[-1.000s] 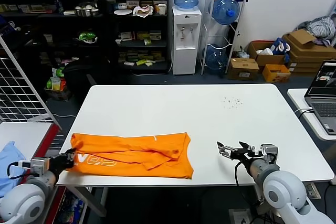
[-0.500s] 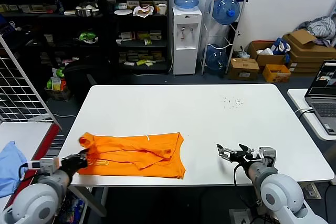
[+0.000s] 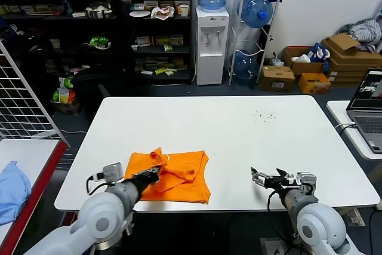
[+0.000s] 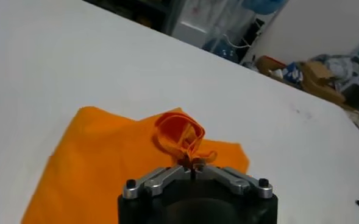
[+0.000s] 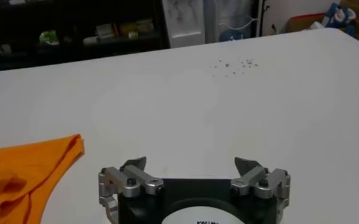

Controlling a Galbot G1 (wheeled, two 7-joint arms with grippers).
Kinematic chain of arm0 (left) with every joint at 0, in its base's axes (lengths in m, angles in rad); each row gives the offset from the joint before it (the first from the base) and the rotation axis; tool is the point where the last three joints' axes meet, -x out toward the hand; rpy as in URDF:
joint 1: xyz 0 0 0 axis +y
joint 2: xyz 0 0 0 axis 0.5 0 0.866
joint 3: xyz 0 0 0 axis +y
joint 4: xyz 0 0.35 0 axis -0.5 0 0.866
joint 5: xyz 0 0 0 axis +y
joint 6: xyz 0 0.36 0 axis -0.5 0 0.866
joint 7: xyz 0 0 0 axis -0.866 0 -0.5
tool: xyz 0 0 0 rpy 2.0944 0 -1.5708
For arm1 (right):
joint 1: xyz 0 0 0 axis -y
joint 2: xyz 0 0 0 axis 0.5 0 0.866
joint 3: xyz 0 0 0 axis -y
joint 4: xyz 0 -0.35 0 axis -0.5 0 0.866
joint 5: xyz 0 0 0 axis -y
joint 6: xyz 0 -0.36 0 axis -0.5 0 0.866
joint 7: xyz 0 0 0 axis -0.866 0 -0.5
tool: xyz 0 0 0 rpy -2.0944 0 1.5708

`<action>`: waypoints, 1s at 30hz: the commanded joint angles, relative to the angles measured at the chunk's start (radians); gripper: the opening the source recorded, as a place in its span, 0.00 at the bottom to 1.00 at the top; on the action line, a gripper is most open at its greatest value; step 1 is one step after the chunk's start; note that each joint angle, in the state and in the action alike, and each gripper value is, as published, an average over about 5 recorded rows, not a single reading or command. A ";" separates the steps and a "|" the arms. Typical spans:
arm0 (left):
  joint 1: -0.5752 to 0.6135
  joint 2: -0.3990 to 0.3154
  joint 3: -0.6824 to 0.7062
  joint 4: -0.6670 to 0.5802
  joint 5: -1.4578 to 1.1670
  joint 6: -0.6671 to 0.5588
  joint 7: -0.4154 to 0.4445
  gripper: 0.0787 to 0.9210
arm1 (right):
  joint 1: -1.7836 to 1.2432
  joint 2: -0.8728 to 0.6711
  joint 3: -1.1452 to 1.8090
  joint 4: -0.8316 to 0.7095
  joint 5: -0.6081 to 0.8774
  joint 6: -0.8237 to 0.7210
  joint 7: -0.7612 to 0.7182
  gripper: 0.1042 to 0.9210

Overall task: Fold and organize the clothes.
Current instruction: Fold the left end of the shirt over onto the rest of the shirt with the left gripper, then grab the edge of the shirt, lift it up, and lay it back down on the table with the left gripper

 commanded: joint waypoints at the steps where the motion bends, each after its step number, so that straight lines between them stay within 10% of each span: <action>1: -0.176 -0.133 0.185 0.012 -0.075 0.009 -0.080 0.03 | -0.004 0.006 0.001 -0.002 -0.005 0.000 0.003 1.00; 19: -0.163 -0.159 0.168 0.101 0.018 0.007 -0.029 0.04 | -0.003 0.005 -0.005 0.003 0.000 0.001 -0.002 1.00; 30: -0.087 -0.006 -0.008 -0.017 -0.014 0.027 0.020 0.37 | 0.012 -0.002 -0.012 -0.008 0.005 0.002 -0.005 1.00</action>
